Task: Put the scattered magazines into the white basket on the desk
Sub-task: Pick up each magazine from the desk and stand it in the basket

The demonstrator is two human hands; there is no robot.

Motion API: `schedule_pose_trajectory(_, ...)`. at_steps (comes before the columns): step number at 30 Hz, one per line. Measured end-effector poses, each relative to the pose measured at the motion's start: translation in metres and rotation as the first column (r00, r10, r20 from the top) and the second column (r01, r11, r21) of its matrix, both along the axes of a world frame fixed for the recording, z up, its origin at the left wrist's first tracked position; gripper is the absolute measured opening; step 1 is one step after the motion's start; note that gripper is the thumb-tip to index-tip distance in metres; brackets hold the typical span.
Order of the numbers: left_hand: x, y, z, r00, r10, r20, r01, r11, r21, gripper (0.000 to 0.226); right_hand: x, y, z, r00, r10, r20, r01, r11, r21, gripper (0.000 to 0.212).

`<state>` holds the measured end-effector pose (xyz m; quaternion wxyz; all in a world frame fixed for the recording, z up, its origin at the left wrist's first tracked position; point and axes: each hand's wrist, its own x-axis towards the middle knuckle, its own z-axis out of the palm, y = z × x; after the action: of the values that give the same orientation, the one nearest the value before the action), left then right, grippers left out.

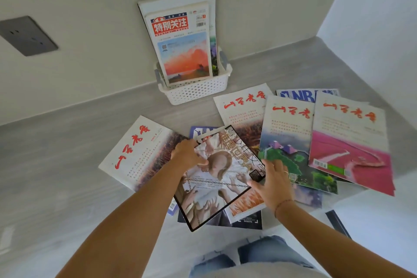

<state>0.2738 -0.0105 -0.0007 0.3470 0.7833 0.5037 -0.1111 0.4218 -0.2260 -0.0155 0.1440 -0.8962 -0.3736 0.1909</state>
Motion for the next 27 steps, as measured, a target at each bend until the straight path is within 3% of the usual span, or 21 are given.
schedule_pose_trajectory(3,0.0,0.004,0.008,0.974,0.018,0.225,0.021,0.985,-0.17,0.04,0.002,-0.003,-0.002,0.997,-0.023,-0.071,0.029,0.997,0.077,0.075)
schedule_pose_trajectory(5,0.001,0.007,0.018,0.943,0.032,0.332,0.045,0.974,-0.222,0.027,0.007,-0.003,-0.001,0.974,-0.123,-0.188,0.158,0.97,0.184,0.082)
schedule_pose_trajectory(6,0.001,0.009,0.025,0.924,0.059,0.378,0.035,0.971,-0.237,0.025,0.01,-0.003,0.002,0.925,-0.192,-0.327,0.276,0.932,0.235,0.087)
schedule_pose_trajectory(8,0.001,0.013,0.041,0.871,0.14,0.471,-0.013,0.965,-0.263,0.022,0.016,0.003,0.011,0.729,-0.229,-0.645,0.494,0.828,0.264,0.086)
schedule_pose_trajectory(10,0.002,0.018,0.057,0.798,0.252,0.547,-0.088,0.947,-0.308,0.021,0.022,0.014,0.019,0.624,-0.151,-0.767,0.485,0.844,0.229,0.068)
schedule_pose_trajectory(13,0.007,0.026,0.078,0.689,0.412,0.596,-0.189,0.897,-0.4,0.023,0.034,0.042,0.035,0.634,-0.054,-0.772,0.403,0.874,0.27,0.032)
schedule_pose_trajectory(17,0.011,0.049,0.099,0.568,0.475,0.672,-0.244,0.877,-0.414,0.012,0.062,0.094,0.066,0.675,0.045,-0.737,0.381,0.834,0.4,0.01)
schedule_pose_trajectory(21,0.018,0.083,0.12,0.488,0.495,0.719,-0.314,0.868,-0.385,0.007,0.084,0.157,0.104,0.71,0.201,-0.675,0.261,0.815,0.518,0.013)
schedule_pose_trajectory(24,0.029,0.12,0.135,0.408,0.49,0.77,-0.464,0.838,-0.287,0.001,0.105,0.212,0.138,0.772,0.244,-0.587,0.22,0.764,0.606,0.021)
schedule_pose_trajectory(27,0.042,0.157,0.143,0.375,0.487,0.789,-0.597,0.778,-0.197,0.015,0.123,0.265,0.17,0.824,0.273,-0.496,0.18,0.704,0.687,0.02)
